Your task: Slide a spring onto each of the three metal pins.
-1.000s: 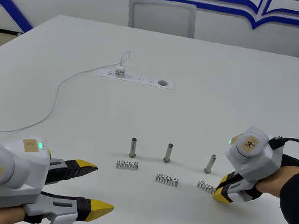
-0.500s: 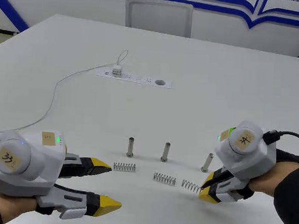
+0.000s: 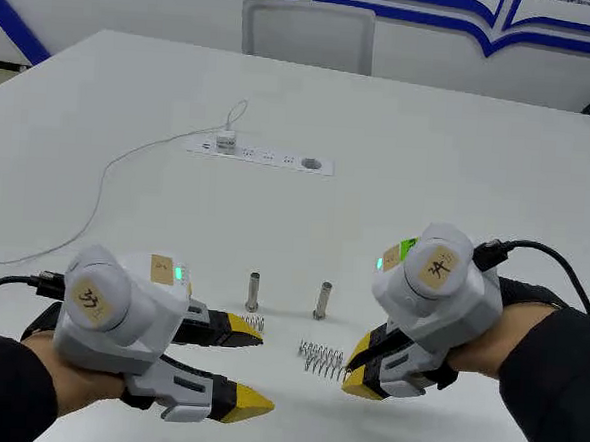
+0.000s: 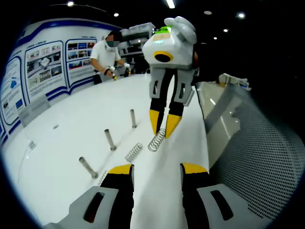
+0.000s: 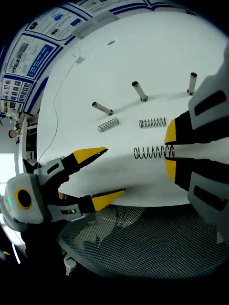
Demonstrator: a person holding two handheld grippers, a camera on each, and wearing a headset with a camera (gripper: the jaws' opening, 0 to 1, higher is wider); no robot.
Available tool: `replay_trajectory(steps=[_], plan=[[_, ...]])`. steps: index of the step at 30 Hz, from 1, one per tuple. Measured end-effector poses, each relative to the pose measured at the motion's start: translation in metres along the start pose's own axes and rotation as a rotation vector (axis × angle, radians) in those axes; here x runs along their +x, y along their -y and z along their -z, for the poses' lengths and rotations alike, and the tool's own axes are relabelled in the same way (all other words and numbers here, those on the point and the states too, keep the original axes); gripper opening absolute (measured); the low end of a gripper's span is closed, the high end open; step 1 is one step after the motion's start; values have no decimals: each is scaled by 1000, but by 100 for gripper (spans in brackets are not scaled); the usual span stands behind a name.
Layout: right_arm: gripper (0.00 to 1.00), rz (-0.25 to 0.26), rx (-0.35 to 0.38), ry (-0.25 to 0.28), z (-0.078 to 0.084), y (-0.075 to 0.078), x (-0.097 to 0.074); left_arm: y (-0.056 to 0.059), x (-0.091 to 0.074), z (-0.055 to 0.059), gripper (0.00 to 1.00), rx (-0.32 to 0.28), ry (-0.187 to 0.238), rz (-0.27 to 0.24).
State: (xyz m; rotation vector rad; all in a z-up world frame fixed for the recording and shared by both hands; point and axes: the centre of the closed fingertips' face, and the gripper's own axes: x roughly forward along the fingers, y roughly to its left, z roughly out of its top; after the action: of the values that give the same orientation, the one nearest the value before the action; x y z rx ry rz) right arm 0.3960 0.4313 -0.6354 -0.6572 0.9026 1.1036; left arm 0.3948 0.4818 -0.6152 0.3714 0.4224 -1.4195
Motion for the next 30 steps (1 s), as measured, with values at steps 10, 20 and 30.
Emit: replay_trajectory(steps=[10,20,30], plan=[[11,-36,-83,24,-22,-17,3,8,8,-4,27,34,-1,38],[11,-63,-153,21,-27,-28,2,18,14,-4,15,68,-9,65],[13,-73,-162,32,-25,-31,2,21,13,-4,11,75,-10,81]])
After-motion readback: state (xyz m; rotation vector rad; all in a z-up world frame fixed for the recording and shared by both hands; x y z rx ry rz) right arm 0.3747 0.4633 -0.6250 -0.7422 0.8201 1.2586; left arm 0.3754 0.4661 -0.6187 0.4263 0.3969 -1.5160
